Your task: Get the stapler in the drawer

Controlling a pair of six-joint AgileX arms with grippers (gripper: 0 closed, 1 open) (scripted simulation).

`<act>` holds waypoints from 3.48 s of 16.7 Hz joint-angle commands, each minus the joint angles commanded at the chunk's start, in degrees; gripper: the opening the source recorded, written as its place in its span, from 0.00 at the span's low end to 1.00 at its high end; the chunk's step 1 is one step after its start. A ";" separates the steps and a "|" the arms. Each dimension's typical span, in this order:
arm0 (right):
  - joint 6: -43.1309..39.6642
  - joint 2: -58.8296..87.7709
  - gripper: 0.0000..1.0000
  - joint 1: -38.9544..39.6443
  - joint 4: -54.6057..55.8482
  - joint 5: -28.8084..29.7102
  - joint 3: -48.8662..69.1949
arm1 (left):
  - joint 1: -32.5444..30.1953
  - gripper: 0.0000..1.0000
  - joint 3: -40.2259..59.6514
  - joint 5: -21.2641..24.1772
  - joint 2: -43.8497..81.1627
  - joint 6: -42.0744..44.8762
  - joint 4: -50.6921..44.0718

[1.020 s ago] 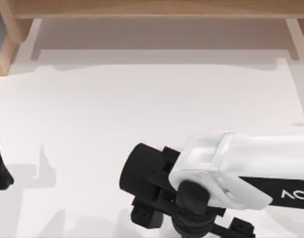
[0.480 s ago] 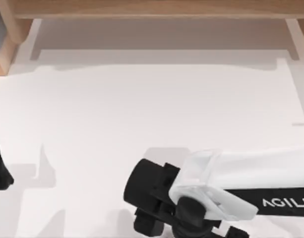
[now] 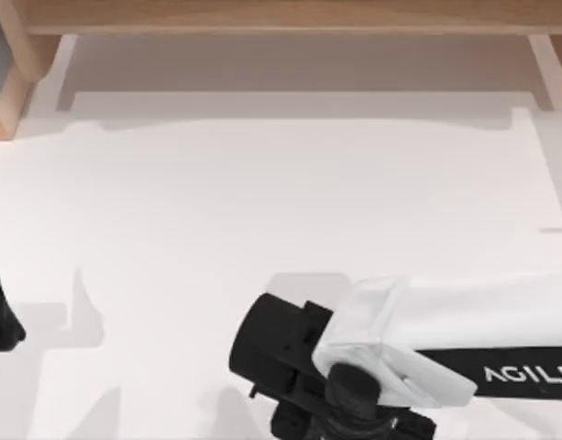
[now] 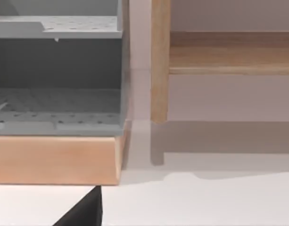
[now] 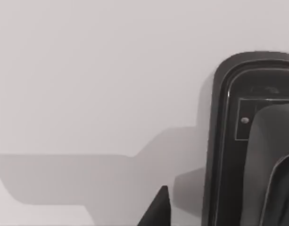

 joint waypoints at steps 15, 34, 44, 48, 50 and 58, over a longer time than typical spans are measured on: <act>0.07 -0.21 0.00 0.13 -0.21 0.00 0.10 | 0.00 1.00 0.00 0.00 0.00 0.00 0.00; -16.23 -1.72 0.00 -8.59 -12.16 -3.69 18.26 | 0.00 1.00 0.00 0.00 0.00 0.00 0.00; -73.00 9.01 0.00 -47.99 -35.90 -5.54 60.13 | 0.00 1.00 0.00 0.00 0.00 0.00 0.00; -92.99 16.28 0.00 -64.94 -43.37 -4.51 73.99 | 0.00 1.00 0.00 0.00 0.00 0.00 0.00; -100.08 20.95 0.00 -71.63 -44.88 -4.44 79.53 | 0.00 1.00 0.00 0.00 0.00 0.00 0.00; -106.95 42.52 0.00 -83.50 -42.46 -7.24 88.36 | 0.00 1.00 0.00 0.00 0.00 0.00 0.00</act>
